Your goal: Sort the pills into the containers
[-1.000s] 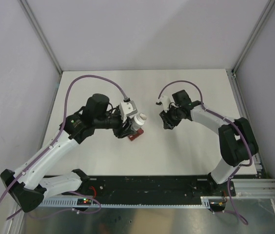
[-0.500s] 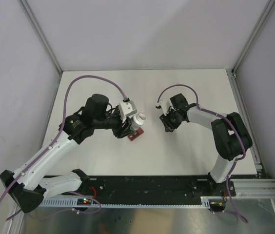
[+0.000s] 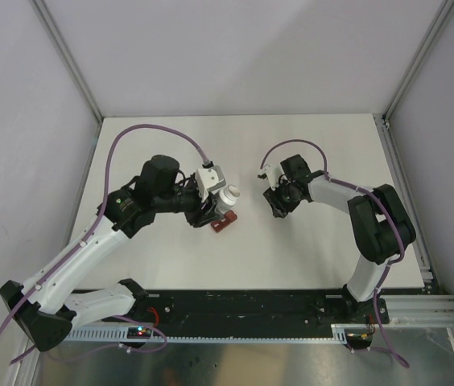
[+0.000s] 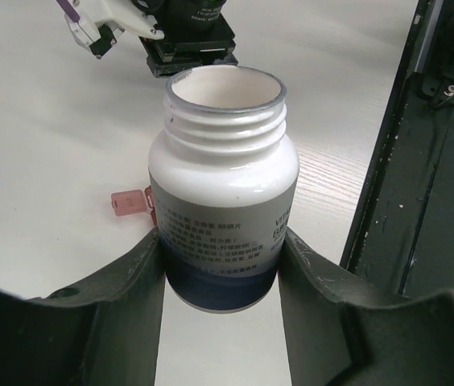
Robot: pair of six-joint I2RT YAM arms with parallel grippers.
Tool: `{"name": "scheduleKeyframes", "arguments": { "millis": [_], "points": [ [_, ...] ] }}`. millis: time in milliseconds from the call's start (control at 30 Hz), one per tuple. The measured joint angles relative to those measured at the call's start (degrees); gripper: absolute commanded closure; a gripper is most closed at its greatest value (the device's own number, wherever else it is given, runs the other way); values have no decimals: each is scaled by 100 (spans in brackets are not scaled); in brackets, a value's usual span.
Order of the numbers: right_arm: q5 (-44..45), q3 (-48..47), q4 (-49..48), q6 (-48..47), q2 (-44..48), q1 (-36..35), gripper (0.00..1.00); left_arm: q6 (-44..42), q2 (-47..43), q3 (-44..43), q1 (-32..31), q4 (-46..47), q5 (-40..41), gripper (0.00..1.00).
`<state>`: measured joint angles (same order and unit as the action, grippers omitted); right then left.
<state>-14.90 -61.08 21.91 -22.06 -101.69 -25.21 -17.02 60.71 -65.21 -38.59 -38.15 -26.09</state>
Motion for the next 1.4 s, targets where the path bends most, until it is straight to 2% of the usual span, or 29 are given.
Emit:
{"name": "scheduleKeyframes", "arguments": {
  "millis": [233, 567, 800, 1133, 1400],
  "points": [
    [48, 0, 0, 85, 0, 0, 40, -4, -42, 81, 0, -11, 55, 100],
    [98, 0, 15, 103, 46, -61, 34, -9, -190, 170, 57, -7, 153, 100],
    [31, -140, 162, 83, 442, -249, 31, -13, -227, 323, 197, -7, 227, 100],
    [-667, -1471, 476, -164, 330, -730, 29, -111, -459, 645, 625, -35, 186, 100],
    [-1484, -3040, 981, -240, -1104, -837, 27, -146, -481, 645, 841, -42, -17, 100]
  ]
}}
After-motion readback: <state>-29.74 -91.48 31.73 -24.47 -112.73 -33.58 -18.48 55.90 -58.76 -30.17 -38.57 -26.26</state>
